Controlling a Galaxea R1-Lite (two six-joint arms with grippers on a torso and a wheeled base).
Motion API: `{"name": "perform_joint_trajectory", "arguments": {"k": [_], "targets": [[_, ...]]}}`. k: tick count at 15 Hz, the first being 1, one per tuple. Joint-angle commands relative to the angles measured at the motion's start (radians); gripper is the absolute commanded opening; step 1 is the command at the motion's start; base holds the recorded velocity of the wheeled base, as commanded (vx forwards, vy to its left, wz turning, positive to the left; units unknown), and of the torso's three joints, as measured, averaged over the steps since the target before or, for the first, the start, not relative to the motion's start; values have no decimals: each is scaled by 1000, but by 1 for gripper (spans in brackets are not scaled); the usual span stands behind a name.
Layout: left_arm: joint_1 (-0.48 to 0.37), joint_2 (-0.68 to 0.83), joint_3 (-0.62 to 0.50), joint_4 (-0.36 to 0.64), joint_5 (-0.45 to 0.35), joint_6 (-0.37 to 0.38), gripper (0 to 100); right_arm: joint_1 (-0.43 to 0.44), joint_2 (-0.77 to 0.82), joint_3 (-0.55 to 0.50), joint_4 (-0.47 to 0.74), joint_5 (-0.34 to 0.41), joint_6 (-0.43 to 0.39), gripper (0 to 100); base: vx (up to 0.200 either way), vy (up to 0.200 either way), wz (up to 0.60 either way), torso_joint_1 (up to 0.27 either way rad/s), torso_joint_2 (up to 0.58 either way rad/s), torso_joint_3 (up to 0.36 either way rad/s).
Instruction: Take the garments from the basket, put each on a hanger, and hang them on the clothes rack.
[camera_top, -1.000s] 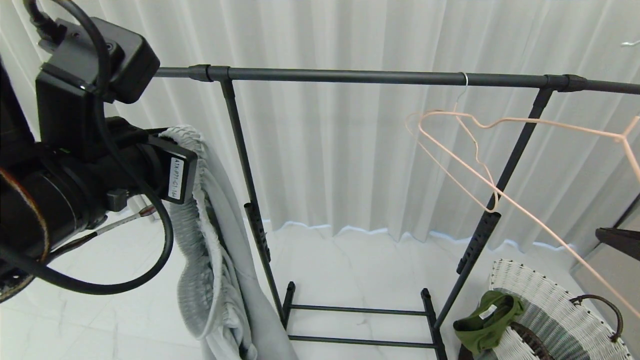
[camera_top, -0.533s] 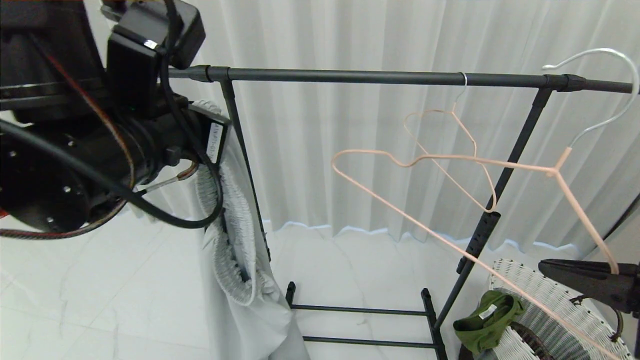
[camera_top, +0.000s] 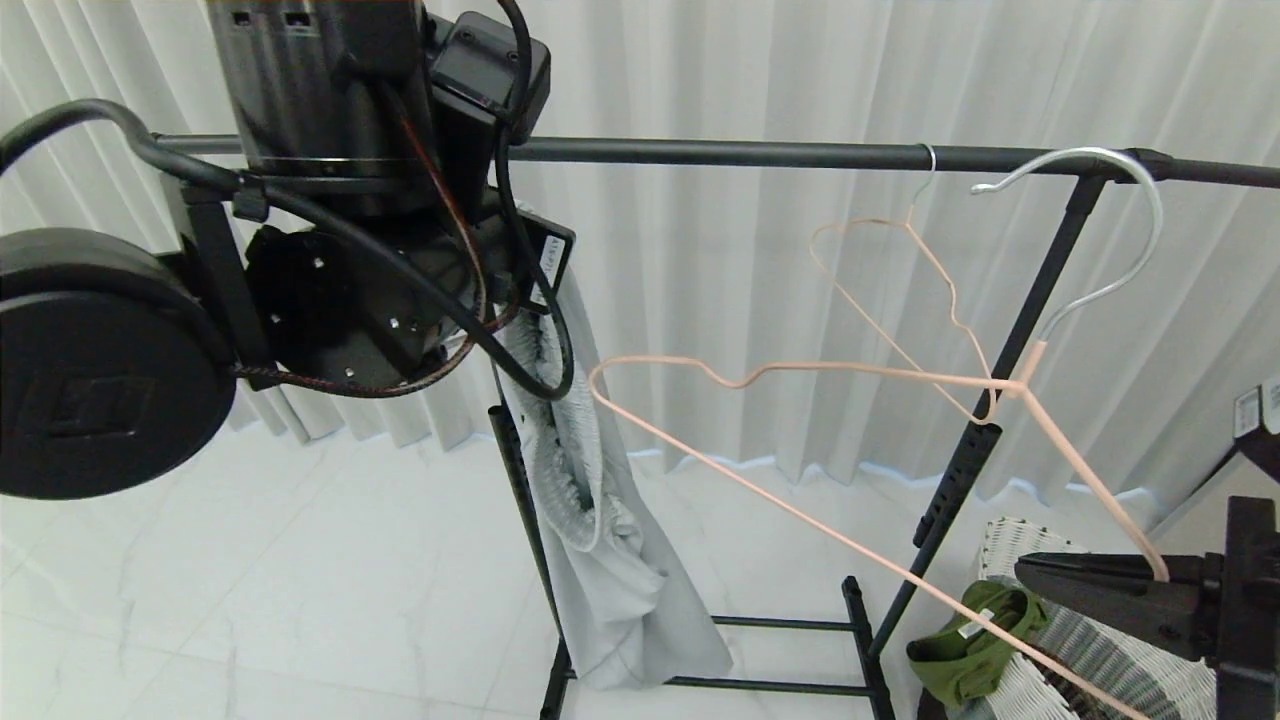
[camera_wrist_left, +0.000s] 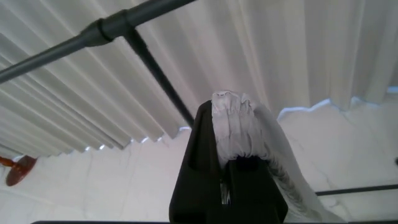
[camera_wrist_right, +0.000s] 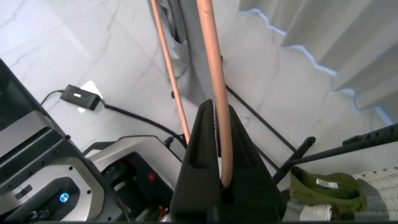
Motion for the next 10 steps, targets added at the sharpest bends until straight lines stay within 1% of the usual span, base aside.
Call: {"name": "perform_joint_trajectory", "arguments": {"k": [1,2,3,4,5,8,10], "targets": [[-31,33,-27,-1,-1,-32,0,2,33,-3,-9,0,18,0,0,0,0,0,0,0],[-43,33,-36,-1,-4,-50,0,2,47,-3,-21,0,31,0,0,0,0,0,0,0],[-69,32,-43,-1,-34,-85,0,2,82,-3,-58,-3,44,0,0,0,0,0,0,0],[-71,30,-43,-1,-62,-91,0,2,111,-4,-89,-4,52,0,0,0,0,0,0,0],[-71,29,-44,-3,-70,-91,0,2,137,-14,-112,-17,64,0,0,0,0,0,0,0],[-67,30,-44,-3,-70,-104,0,2,208,-52,-152,-76,129,0,0,0,0,0,0,0],[-51,33,-44,-3,-68,-104,0,2,220,-61,-162,-98,164,0,0,0,0,0,0,0]]}}
